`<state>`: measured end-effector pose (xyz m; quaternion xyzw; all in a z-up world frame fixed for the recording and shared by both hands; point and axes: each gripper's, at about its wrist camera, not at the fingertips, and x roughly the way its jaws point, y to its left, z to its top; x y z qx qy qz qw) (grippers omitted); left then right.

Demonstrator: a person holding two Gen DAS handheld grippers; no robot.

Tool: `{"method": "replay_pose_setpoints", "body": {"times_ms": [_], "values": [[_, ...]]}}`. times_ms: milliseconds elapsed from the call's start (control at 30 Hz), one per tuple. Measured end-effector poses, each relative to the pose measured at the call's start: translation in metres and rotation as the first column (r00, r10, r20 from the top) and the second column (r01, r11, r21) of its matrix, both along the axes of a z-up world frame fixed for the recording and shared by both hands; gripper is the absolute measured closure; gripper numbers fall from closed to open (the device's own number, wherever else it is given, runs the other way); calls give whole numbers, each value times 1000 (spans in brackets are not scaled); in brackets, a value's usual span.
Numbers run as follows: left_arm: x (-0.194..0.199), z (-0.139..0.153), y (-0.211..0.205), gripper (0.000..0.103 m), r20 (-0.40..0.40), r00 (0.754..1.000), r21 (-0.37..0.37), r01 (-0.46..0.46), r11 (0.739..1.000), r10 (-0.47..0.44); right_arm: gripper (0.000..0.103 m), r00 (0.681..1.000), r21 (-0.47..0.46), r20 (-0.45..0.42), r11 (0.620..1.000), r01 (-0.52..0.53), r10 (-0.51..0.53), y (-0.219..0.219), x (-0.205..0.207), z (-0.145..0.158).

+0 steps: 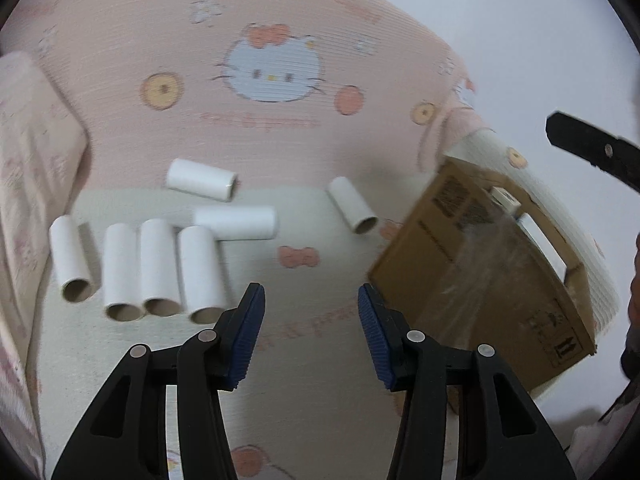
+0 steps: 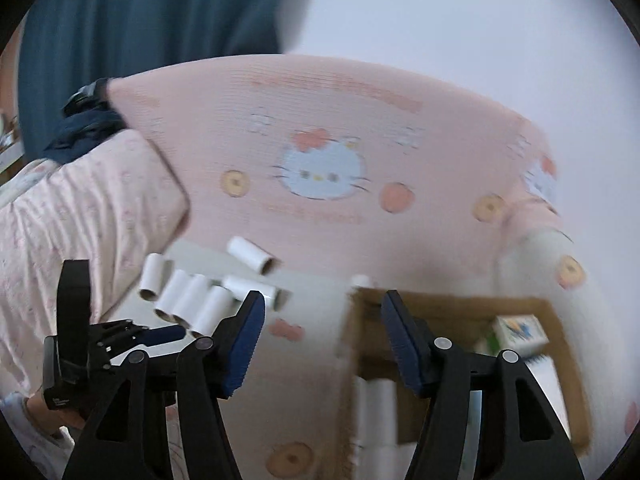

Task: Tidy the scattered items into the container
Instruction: 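Withdraw the right gripper from the box back toward the tubes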

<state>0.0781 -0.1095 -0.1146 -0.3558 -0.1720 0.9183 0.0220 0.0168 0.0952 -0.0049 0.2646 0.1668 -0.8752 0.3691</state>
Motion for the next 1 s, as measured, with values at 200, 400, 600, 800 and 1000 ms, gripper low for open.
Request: {"method": "replay_pose_setpoints", "body": {"times_ms": [200,400,600,800,1000], "values": [[2,-19,-41,81,77,993,73,-94,993,88,42,996,72,4,993,-95,95,-50,14,-25],[3,-43,-68,89,182,969,138,-193,971,167,42,976,75,129,980,-186,175,-81,18,-55],[5,-53,-78,89,217,960,162,-212,964,175,42,943,2,282,982,-187,179,-98,7,-93],[-7,-67,-89,89,297,939,266,-255,929,173,42,923,-7,362,990,-139,133,-110,-4,-137],[-17,-81,-98,82,344,929,343,-261,902,138,42,898,27,432,994,-109,87,-116,-19,-172]]}}
